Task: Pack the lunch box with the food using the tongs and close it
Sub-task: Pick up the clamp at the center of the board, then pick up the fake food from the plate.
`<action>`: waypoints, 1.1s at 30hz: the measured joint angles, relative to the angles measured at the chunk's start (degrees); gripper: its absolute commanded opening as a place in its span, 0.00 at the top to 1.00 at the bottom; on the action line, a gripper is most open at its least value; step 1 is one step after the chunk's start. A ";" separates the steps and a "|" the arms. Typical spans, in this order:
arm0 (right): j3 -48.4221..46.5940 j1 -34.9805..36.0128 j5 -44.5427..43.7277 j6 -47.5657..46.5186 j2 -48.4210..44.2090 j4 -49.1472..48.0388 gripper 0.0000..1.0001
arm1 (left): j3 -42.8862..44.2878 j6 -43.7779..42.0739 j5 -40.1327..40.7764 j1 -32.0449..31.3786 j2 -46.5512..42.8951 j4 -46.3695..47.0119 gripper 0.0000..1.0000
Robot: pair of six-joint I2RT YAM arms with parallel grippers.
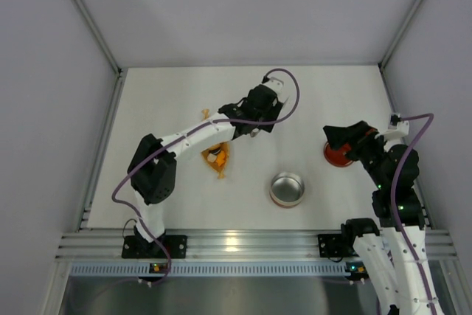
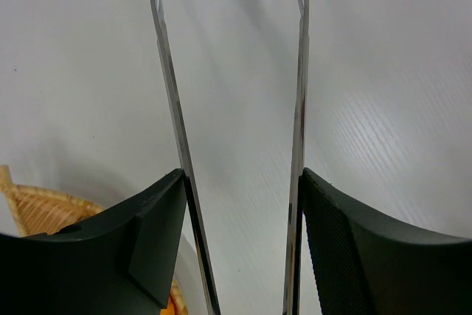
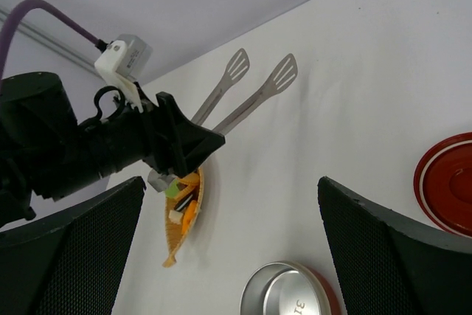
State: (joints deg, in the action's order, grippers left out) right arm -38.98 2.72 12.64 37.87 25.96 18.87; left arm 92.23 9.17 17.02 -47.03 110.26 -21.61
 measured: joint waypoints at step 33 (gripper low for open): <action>4.59 0.00 2.21 2.23 1.60 -3.28 0.01 | -26.21 20.85 10.75 -2.95 -43.19 -30.34 0.36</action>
State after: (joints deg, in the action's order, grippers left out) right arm -34.39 2.72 14.85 40.10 27.55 15.59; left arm 66.02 30.02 27.77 -49.98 67.07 -51.94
